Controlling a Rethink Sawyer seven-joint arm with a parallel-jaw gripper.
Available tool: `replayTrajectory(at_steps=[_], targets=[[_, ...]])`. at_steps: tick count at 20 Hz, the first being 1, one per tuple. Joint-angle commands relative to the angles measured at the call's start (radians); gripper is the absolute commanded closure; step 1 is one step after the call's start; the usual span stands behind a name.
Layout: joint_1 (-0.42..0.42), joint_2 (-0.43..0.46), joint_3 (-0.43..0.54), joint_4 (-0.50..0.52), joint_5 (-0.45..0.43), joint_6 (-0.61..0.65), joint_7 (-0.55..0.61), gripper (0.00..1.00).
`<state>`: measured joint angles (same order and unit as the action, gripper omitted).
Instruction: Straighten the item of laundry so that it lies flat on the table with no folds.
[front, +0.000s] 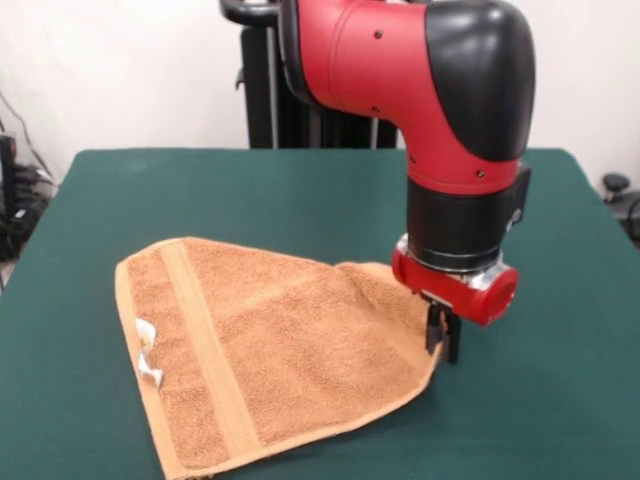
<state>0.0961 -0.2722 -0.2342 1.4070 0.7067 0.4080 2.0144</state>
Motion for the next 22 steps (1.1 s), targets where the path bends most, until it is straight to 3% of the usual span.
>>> replayTrajectory(at_steps=[1,4,8,17,22], targets=[[-0.022,-0.062,0.261,0.204,0.143,-0.113,0.29,1.0],[-0.045,-0.073,0.305,0.23,0.156,-0.147,0.274,1.0],[-0.133,-0.094,0.457,0.3,0.176,-0.261,0.26,1.0],[-0.136,-0.096,0.435,0.287,0.13,-0.273,0.281,1.0],[-0.086,-0.089,0.357,0.249,0.126,-0.202,0.279,1.0]])
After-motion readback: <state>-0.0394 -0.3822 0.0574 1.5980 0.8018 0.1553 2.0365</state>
